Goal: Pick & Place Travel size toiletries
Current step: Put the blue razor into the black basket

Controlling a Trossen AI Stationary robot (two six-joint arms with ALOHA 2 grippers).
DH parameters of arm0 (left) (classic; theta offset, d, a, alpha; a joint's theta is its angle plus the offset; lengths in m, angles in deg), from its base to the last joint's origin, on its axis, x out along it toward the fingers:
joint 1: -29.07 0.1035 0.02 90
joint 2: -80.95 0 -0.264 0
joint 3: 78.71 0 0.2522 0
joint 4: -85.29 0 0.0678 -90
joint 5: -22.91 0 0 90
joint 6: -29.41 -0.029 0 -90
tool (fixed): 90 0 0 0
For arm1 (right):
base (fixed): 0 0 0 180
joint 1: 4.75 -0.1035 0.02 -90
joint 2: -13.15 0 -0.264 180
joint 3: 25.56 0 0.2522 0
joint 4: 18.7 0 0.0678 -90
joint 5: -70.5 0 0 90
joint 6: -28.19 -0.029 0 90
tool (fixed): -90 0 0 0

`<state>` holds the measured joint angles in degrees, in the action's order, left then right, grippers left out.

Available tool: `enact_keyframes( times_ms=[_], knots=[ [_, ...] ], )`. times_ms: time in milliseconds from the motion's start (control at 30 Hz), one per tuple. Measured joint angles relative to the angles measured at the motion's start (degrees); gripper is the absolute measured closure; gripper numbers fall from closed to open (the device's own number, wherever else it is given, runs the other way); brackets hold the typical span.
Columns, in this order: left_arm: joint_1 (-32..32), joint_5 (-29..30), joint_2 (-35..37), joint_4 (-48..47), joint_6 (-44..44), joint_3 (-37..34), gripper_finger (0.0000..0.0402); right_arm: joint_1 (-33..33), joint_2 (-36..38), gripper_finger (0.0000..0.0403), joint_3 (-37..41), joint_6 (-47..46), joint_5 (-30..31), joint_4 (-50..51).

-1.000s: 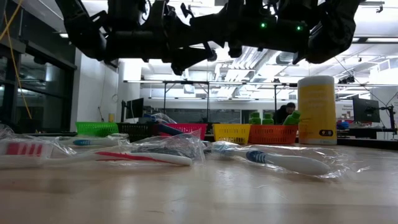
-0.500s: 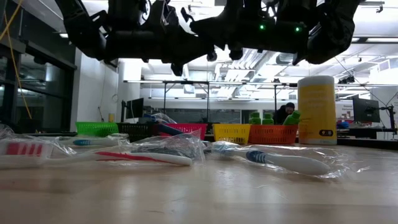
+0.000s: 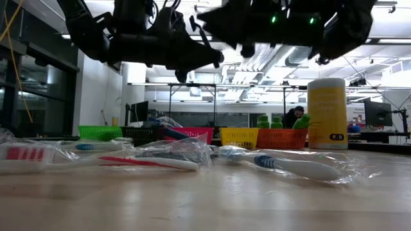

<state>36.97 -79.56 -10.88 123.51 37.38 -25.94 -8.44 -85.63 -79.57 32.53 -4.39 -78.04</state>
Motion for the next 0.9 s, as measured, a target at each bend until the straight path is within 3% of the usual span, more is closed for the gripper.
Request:
enact_keyframes(
  times_ms=[167,367,500,633,733,900],
  knots=[
    [1.3,2.9,0.6,-3.4,-0.2,0.0,0.0372,-1.8,4.8,0.0174,0.0,0.4,7.0,8.4],
    [6.5,5.2,2.8,-11.9,1.6,0.3,0.0372,-4.8,11.3,0.0165,0.0,-0.1,15.3,22.4],
    [10.5,8.9,5.8,-24.0,2.5,1.8,0.0372,-7.2,13.4,0.0167,0.0,-0.2,21.2,27.4],
    [14.6,14.4,9.0,-43.2,2.9,6.0,0.0372,-9.1,13.7,0.0167,0.0,0.0,25.7,29.8],
    [17.4,17.9,10.1,-56.5,3.3,9.7,0.0372,-9.5,13.7,0.0167,0.0,0.0,26.9,31.0],
    [22.2,22.6,9.5,-70.4,4.4,13.6,0.0372,-9.5,13.7,0.0167,0.0,-1.6,26.8,33.0]
  ],
)
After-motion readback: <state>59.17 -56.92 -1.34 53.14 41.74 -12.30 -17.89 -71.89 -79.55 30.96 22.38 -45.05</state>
